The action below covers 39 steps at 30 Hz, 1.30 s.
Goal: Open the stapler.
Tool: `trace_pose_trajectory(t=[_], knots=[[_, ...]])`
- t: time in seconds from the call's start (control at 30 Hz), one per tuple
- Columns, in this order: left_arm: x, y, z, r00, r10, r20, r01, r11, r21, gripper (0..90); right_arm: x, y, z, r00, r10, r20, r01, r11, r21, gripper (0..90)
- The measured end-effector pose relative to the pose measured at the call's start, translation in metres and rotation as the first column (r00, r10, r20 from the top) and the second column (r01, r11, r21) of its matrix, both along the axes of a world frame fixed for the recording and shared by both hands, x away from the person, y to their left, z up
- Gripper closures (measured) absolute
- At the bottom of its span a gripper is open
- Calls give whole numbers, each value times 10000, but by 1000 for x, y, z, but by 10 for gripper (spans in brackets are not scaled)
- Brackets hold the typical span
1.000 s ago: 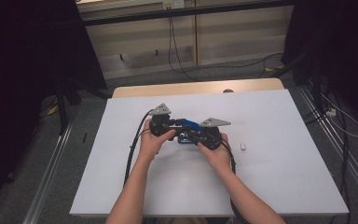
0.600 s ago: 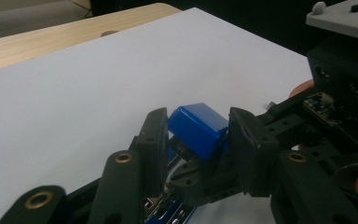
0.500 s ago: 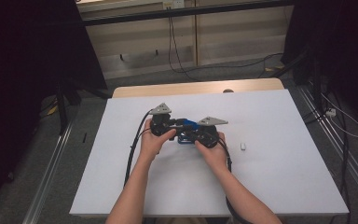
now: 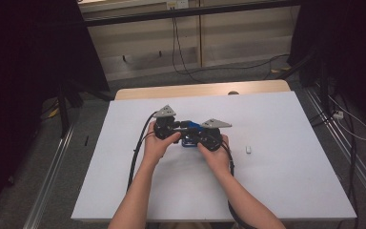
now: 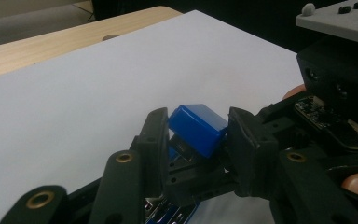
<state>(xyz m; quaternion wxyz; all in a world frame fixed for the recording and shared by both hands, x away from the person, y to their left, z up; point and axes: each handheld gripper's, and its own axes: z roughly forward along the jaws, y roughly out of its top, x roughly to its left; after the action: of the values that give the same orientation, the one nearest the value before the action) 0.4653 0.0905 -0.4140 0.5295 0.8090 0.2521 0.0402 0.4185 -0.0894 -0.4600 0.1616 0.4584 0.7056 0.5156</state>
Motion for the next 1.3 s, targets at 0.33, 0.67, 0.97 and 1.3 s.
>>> trace_pose_trajectory(t=[0.33,0.67,0.97,1.3], knots=[[2,10,1,9999,122,86,-123,9999,105,569,2,-5,-5,9996,-271,25,270,9996,38,900],[2,32,14,9980,634,63,-632,9976,-288,584,2,-3,-2,9991,-358,228,359,9994,-24,900],[4,31,-5,9965,830,60,-832,9940,710,853,1,-2,-2,9988,-410,267,412,9991,-74,900],[5,17,-22,9965,828,124,-836,9901,1129,900,1,-1,-1,9986,-429,299,436,9988,-211,900]])
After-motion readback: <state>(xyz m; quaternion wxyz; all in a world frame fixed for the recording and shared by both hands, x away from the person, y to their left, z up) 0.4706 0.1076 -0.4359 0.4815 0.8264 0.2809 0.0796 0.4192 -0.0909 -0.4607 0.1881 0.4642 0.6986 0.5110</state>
